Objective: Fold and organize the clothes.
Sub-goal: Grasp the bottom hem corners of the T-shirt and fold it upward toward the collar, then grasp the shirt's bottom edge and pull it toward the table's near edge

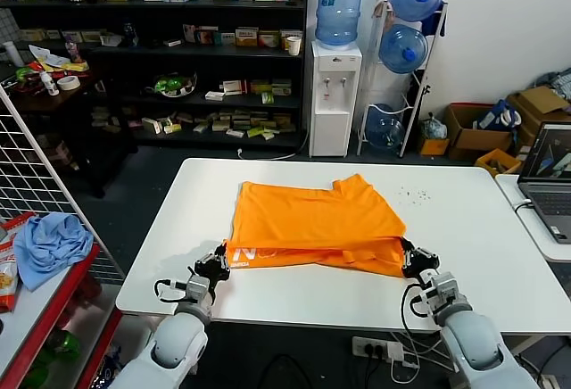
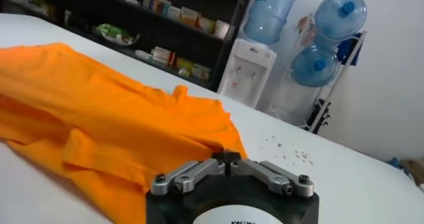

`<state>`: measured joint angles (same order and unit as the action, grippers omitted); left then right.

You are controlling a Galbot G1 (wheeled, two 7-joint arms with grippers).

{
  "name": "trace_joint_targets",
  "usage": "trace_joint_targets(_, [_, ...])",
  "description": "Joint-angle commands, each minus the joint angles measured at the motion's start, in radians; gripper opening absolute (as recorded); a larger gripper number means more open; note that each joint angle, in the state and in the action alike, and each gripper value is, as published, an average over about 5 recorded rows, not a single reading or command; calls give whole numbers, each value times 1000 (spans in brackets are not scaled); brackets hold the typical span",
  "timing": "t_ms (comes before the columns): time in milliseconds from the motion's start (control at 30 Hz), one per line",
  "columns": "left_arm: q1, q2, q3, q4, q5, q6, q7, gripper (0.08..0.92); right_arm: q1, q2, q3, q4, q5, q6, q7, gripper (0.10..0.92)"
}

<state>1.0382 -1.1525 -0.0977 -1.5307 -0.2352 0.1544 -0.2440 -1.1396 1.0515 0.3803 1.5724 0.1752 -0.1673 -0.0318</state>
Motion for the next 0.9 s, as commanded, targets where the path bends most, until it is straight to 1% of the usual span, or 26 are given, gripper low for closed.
trace_joint_targets(33, [-82,1,22,66,38,-9,2,92,74,7,-35,-75,6,-7,5,131])
trace_joint_targets(67, [-85,1,24,69,39,-11,4,92,71,10,-32,-72,9,-10,8,139])
trace_joint_targets(133, [-86,0,27,69,36,-19,7,96,58,11,-22,-54,21,-22,11,188])
trace_joint_targets(233, [-66,0,20,48,13,-32,11,144,10,-1,1,11,60,-65,11,282])
trace_joint_targets(400, [14,11,-13,-38,-97,-21,12,287,-78,-25,46,100,104,-145,17,438])
trace_joint_targets(567, [82,11,-37,-106,-160,18,-14,434,-146,-40,71,122,107,-162,12,567])
trace_joint_targets(667, [106,7,-45,-108,-185,39,-30,521,-163,-40,73,113,101,-163,7,654])
trace_joint_targets(767, [109,-2,-48,-83,-204,45,-33,607,-156,-33,70,97,96,-159,4,739])
trace_joint_targets(900, [96,-8,-44,-58,-204,51,-35,720,-142,-23,64,69,90,-155,3,812])
